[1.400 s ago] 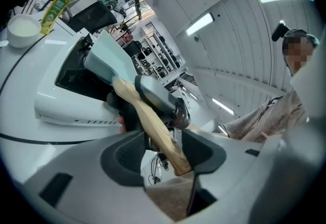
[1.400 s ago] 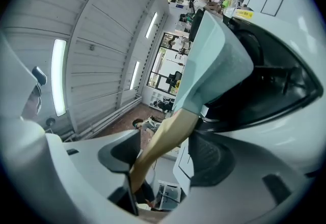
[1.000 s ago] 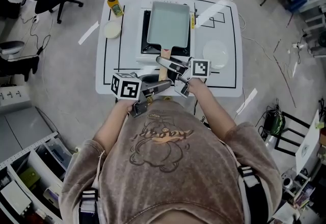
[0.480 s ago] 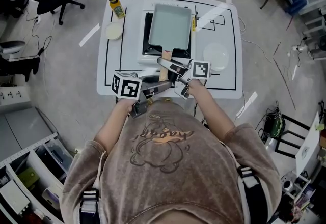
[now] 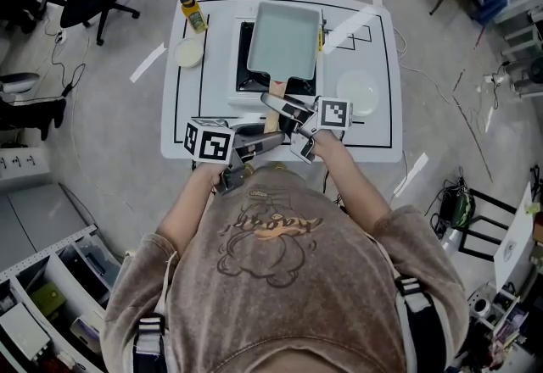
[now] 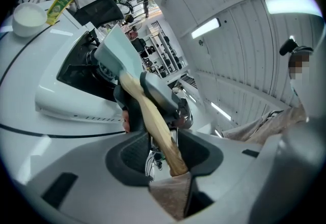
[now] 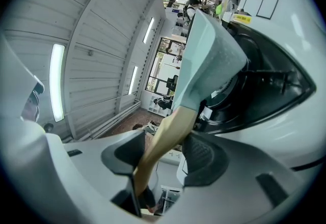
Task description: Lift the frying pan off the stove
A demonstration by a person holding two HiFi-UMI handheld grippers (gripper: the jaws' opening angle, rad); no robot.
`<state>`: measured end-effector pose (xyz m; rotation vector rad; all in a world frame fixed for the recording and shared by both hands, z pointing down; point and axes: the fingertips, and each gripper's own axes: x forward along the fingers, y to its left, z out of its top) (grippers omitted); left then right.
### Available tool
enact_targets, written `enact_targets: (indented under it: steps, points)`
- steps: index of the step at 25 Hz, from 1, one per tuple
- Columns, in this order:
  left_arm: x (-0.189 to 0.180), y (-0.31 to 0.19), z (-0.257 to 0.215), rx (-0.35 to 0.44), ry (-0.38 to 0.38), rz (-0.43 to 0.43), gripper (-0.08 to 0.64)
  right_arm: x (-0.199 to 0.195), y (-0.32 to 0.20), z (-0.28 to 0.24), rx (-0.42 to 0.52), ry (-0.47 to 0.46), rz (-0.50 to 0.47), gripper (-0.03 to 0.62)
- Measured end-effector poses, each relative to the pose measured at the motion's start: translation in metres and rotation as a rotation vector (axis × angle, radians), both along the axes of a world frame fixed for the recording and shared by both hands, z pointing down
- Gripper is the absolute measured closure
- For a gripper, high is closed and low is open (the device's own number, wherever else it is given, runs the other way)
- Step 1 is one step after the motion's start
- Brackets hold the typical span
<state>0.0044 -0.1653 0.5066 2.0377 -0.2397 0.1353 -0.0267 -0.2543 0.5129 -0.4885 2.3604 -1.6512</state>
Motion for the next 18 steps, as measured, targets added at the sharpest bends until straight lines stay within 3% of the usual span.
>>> enact_targets:
  steps: [3, 18]
  points:
    - [0.002, 0.002, -0.003, 0.029, -0.019, 0.026, 0.383, 0.002, 0.001, -0.006, 0.015, 0.008, 0.005, 0.364]
    - [0.029, 0.018, -0.024, 0.055, 0.051, 0.127, 0.387, 0.041, 0.015, -0.03, 0.054, 0.03, 0.127, 0.365]
